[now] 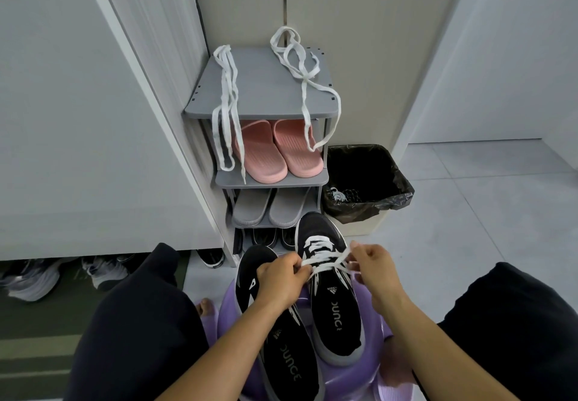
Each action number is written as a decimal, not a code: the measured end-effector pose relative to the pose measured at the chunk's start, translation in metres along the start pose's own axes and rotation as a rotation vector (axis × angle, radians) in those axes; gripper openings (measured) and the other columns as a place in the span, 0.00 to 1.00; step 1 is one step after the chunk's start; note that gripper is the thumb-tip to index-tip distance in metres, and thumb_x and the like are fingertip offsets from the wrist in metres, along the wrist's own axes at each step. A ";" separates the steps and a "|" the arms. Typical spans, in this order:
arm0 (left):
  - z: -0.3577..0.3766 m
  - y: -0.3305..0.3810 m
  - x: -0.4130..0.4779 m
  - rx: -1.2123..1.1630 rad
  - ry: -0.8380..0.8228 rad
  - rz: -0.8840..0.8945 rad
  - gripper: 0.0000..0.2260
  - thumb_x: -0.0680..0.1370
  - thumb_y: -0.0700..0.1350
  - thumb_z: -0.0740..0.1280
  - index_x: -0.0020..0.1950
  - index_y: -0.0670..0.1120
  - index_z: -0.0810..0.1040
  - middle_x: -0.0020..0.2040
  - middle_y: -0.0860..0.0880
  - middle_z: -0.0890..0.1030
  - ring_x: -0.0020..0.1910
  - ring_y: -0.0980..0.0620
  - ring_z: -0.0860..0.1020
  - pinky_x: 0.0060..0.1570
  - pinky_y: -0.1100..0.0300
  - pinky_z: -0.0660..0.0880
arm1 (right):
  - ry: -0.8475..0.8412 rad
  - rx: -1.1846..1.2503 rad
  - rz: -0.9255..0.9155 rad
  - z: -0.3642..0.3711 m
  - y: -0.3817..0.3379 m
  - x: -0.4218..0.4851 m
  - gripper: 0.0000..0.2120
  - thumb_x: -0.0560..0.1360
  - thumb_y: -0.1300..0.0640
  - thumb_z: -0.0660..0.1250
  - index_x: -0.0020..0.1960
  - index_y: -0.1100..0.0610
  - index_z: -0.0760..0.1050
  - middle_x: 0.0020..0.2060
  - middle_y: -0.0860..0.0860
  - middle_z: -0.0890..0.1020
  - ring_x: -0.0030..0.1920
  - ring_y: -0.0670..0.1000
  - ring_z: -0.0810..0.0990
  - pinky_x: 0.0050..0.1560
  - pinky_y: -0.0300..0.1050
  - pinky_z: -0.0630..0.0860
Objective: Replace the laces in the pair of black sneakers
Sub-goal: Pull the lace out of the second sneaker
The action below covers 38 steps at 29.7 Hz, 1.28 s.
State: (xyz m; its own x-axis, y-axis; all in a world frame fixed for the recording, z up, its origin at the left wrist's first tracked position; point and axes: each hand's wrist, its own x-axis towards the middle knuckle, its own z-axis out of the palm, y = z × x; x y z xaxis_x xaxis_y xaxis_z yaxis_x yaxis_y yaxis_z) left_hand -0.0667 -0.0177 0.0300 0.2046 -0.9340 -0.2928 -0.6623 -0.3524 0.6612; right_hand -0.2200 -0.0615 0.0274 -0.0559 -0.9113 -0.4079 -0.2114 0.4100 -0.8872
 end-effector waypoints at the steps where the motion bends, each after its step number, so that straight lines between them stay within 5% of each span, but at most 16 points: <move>1: 0.000 0.000 0.000 0.007 0.003 0.003 0.17 0.78 0.50 0.64 0.31 0.50 0.62 0.29 0.54 0.68 0.34 0.55 0.67 0.53 0.58 0.64 | -0.063 -0.059 0.021 0.002 0.003 -0.002 0.20 0.77 0.51 0.64 0.28 0.57 0.66 0.25 0.51 0.69 0.29 0.49 0.66 0.32 0.42 0.64; 5: 0.001 0.000 -0.001 0.039 0.004 0.006 0.17 0.78 0.51 0.63 0.32 0.50 0.62 0.28 0.54 0.68 0.34 0.55 0.67 0.55 0.58 0.64 | -0.134 -0.073 0.006 0.008 0.013 -0.003 0.17 0.73 0.56 0.70 0.30 0.57 0.68 0.27 0.52 0.69 0.31 0.50 0.66 0.35 0.43 0.65; 11: 0.000 0.001 0.000 0.028 0.003 0.000 0.17 0.78 0.50 0.63 0.32 0.50 0.63 0.29 0.54 0.68 0.35 0.54 0.68 0.52 0.58 0.62 | 0.147 0.119 -0.028 -0.002 0.003 0.007 0.11 0.77 0.59 0.63 0.37 0.59 0.72 0.31 0.52 0.77 0.35 0.51 0.74 0.42 0.46 0.71; 16: -0.001 0.004 -0.003 0.033 0.000 -0.004 0.17 0.78 0.51 0.62 0.32 0.50 0.63 0.29 0.54 0.69 0.38 0.52 0.69 0.55 0.58 0.64 | -0.182 -0.018 0.026 0.002 0.009 -0.003 0.12 0.73 0.58 0.69 0.34 0.57 0.70 0.27 0.49 0.71 0.30 0.47 0.67 0.35 0.42 0.66; 20: 0.001 0.003 -0.003 0.006 -0.012 -0.014 0.17 0.78 0.50 0.62 0.32 0.50 0.63 0.28 0.54 0.68 0.39 0.51 0.69 0.55 0.57 0.63 | -0.038 -0.175 -0.067 0.007 0.013 -0.001 0.14 0.75 0.61 0.66 0.34 0.57 0.66 0.27 0.49 0.70 0.30 0.49 0.67 0.37 0.46 0.67; 25: 0.002 0.002 -0.002 -0.003 0.013 -0.030 0.16 0.78 0.48 0.62 0.32 0.50 0.63 0.28 0.54 0.68 0.39 0.49 0.69 0.51 0.59 0.63 | 0.089 0.162 -0.069 0.005 -0.001 -0.005 0.09 0.80 0.63 0.55 0.41 0.58 0.63 0.33 0.58 0.81 0.33 0.54 0.79 0.39 0.41 0.78; 28: 0.002 0.006 -0.005 -0.006 0.013 -0.019 0.12 0.79 0.52 0.59 0.39 0.49 0.67 0.30 0.55 0.69 0.41 0.52 0.70 0.60 0.58 0.61 | 0.048 -0.019 -0.125 0.009 0.005 -0.005 0.10 0.79 0.62 0.58 0.38 0.58 0.64 0.32 0.53 0.77 0.36 0.53 0.74 0.44 0.43 0.73; 31: 0.002 0.008 -0.006 0.038 -0.025 -0.012 0.12 0.80 0.55 0.56 0.44 0.48 0.68 0.31 0.56 0.69 0.42 0.55 0.70 0.64 0.58 0.57 | 0.072 -0.146 -0.203 0.017 0.015 -0.008 0.14 0.77 0.63 0.61 0.34 0.58 0.63 0.30 0.51 0.67 0.33 0.50 0.64 0.32 0.34 0.64; 38: 0.002 0.008 0.001 -0.177 0.083 -0.035 0.12 0.76 0.45 0.64 0.33 0.51 0.67 0.30 0.54 0.70 0.31 0.58 0.68 0.55 0.54 0.67 | 0.178 -0.351 -0.268 0.024 0.037 -0.011 0.10 0.76 0.63 0.62 0.38 0.55 0.64 0.42 0.52 0.68 0.44 0.53 0.67 0.45 0.46 0.65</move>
State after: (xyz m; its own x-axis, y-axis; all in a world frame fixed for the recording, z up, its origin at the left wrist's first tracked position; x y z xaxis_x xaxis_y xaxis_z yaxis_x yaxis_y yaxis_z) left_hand -0.0729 -0.0214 0.0332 0.2886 -0.9200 -0.2651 -0.5182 -0.3829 0.7648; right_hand -0.2037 -0.0353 -0.0064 -0.1138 -0.9880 -0.1045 -0.5566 0.1505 -0.8171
